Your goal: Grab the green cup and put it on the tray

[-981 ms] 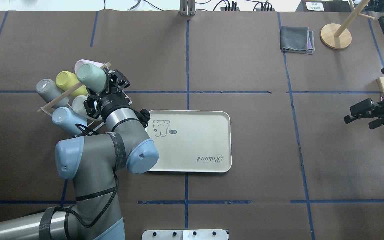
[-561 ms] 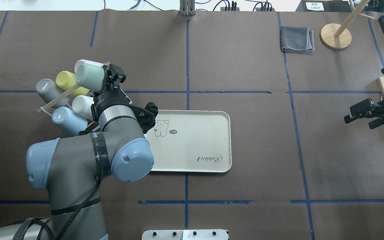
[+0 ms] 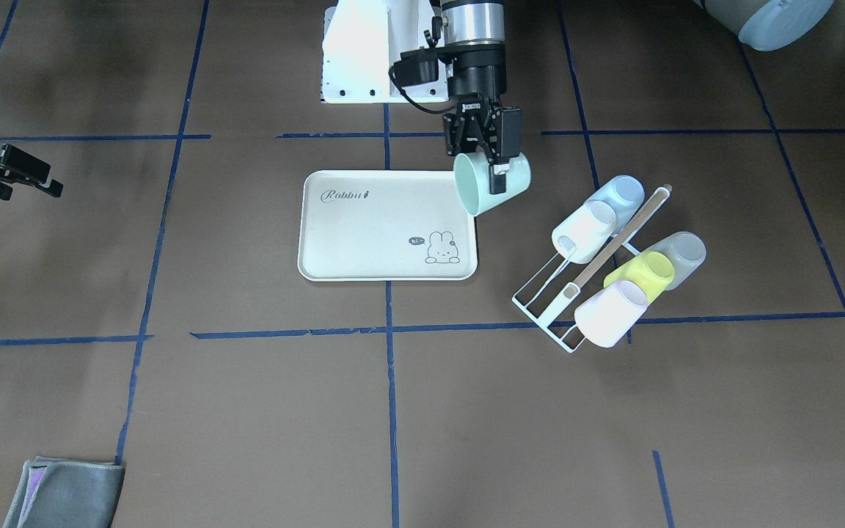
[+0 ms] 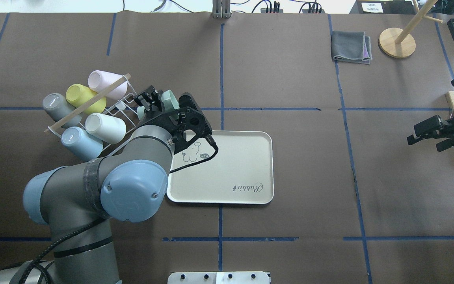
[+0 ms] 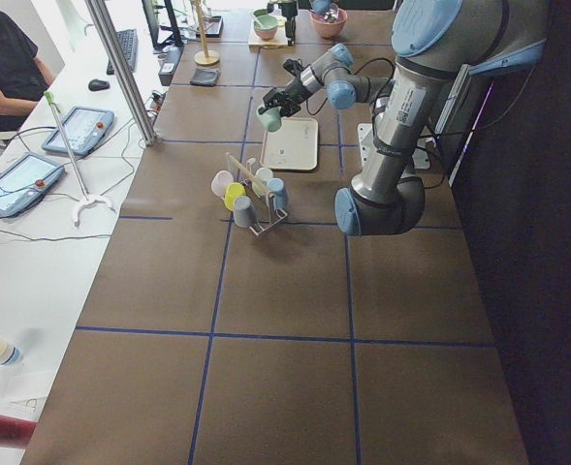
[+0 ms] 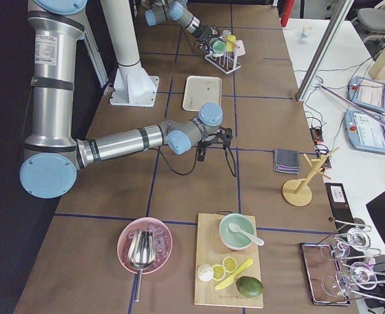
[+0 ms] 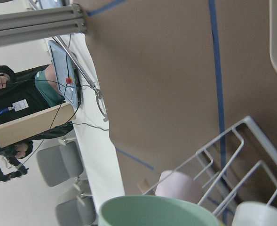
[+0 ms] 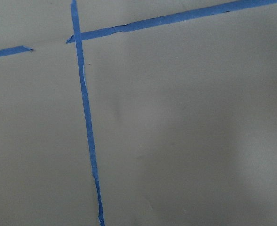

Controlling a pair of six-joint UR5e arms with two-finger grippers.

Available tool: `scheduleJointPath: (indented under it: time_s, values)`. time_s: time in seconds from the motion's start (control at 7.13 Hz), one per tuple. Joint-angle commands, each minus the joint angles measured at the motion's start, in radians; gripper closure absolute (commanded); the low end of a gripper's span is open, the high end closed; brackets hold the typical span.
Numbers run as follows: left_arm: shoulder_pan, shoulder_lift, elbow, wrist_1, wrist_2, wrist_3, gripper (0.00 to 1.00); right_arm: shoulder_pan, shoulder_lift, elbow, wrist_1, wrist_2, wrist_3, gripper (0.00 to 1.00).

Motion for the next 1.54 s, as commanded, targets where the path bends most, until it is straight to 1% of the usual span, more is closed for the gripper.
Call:
scheduleJointPath:
  time_s: [0.0, 0.14, 0.28, 0.42, 0.56, 0.7, 0.84, 0.98, 1.12, 1.26, 1.4]
  values:
    - [0.006, 0.002, 0.156, -0.457, -0.009, -0.327, 0.30, 0.009, 0.003, 0.003, 0.001, 0.000, 0.000, 0.01]
    - [0.007, 0.002, 0.250, -0.673, -0.008, -0.392, 0.30, 0.024, 0.005, 0.006, 0.001, 0.004, -0.008, 0.01]
    - [0.007, 0.002, 0.332, -0.791, -0.006, -0.415, 0.30, 0.028, 0.005, 0.005, 0.001, 0.005, -0.024, 0.01]
    - [0.012, 0.002, 0.384, -0.897, -0.006, -0.425, 0.30, 0.030, 0.006, 0.005, 0.001, 0.006, -0.031, 0.01]
    - [0.038, 0.014, 0.413, -0.978, -0.005, -0.461, 0.31, 0.032, 0.009, 0.006, 0.001, 0.006, -0.031, 0.01]
    - [0.071, 0.039, 0.424, -1.017, 0.036, -0.469, 0.34, 0.033, 0.011, 0.008, 0.001, 0.006, -0.031, 0.01]
    - [0.099, 0.038, 0.424, -1.039, 0.066, -0.482, 0.37, 0.035, 0.012, 0.012, 0.001, 0.008, -0.032, 0.01]
    - [0.114, 0.045, 0.427, -1.053, 0.087, -0.486, 0.29, 0.035, 0.011, 0.019, 0.001, 0.008, -0.031, 0.01]
    - [0.143, 0.039, 0.496, -1.099, 0.150, -0.486, 0.28, 0.035, 0.011, 0.019, 0.001, 0.008, -0.032, 0.01]
    - [0.154, 0.033, 0.557, -1.134, 0.188, -0.486, 0.28, 0.035, 0.011, 0.022, 0.001, 0.008, -0.032, 0.01]
    - [0.159, 0.033, 0.562, -1.137, 0.190, -0.486, 0.28, 0.035, 0.011, 0.023, 0.001, 0.008, -0.032, 0.01]
